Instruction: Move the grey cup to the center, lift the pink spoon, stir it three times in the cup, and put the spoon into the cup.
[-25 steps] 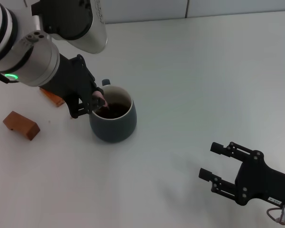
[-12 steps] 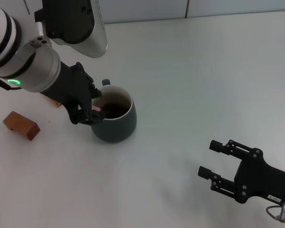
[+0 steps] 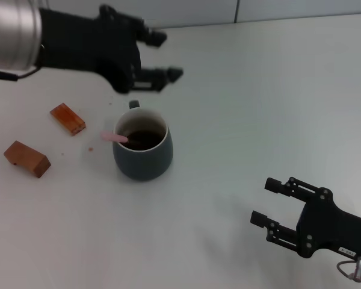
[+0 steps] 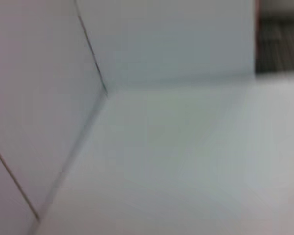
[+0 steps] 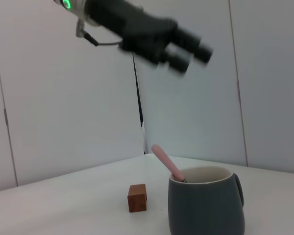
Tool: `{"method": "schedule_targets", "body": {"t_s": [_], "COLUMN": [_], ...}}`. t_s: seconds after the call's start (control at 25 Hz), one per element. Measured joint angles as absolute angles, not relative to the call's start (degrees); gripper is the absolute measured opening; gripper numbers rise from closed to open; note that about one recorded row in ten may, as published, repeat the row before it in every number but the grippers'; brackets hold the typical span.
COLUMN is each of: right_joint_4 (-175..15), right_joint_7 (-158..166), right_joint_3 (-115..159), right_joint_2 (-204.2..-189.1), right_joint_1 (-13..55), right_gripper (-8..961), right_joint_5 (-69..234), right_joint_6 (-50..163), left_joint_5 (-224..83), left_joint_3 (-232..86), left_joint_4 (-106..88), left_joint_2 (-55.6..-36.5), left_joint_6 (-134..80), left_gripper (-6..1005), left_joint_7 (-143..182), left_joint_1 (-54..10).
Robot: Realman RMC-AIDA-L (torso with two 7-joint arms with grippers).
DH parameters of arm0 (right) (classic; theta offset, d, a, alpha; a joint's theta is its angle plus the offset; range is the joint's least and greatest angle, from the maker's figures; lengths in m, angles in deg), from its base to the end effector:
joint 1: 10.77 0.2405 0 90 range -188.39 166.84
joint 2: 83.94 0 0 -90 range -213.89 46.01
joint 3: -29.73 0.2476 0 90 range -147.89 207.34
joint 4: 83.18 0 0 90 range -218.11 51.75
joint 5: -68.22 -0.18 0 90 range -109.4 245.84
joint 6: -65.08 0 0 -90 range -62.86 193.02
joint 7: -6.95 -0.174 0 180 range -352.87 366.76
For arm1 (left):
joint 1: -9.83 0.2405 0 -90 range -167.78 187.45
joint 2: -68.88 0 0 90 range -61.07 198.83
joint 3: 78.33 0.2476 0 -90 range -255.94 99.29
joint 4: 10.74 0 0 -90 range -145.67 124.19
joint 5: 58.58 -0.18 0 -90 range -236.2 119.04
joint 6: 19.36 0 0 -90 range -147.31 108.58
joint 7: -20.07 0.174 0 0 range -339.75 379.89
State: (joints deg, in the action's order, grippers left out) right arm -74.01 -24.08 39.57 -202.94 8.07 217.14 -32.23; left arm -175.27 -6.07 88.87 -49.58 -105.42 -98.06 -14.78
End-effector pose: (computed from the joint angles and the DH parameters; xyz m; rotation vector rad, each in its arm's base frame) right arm 0.2708 0.2070 -0.0573 -2.4907 0.4079 0.9440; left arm -0.0965 0.3081 0.0255 -2.7544 -0.0786 -0.2666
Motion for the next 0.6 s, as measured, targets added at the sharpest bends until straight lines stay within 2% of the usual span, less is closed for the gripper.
{"method": "schedule_targets", "body": {"t_s": [0.24, 0.4, 0.56, 0.6], "right_joint_4": [-73.87, -73.73, -73.61, -73.51], "right_joint_7": [-24.07, -24.07, -23.93, -23.79], "right_joint_3": [39.57, 39.61, 39.92, 40.04], "right_joint_2": [-202.91, -202.88, -202.79, -202.79], "right_joint_1": [8.03, 8.03, 8.03, 8.04], "right_gripper": [695, 695, 695, 695], "right_joint_5": [216.95, 216.88, 216.77, 216.69], "right_joint_6": [-32.31, -32.32, -32.32, -32.32], "left_joint_5": [-144.25, -130.82, -130.01, -131.26], "left_joint_3": [-13.33, -19.57, -29.06, -30.73], "left_joint_4": [70.16, 49.91, 27.7, 22.16], "left_joint_2": [-49.44, -49.13, -47.71, -46.84], "left_joint_6": [-102.63, -108.91, -122.23, -124.6], "left_gripper": [611, 627, 643, 647], "left_joint_7": [-81.21, -69.67, -51.92, -46.05], "left_joint_1": [-6.95, -5.47, -6.05, -5.42]}}
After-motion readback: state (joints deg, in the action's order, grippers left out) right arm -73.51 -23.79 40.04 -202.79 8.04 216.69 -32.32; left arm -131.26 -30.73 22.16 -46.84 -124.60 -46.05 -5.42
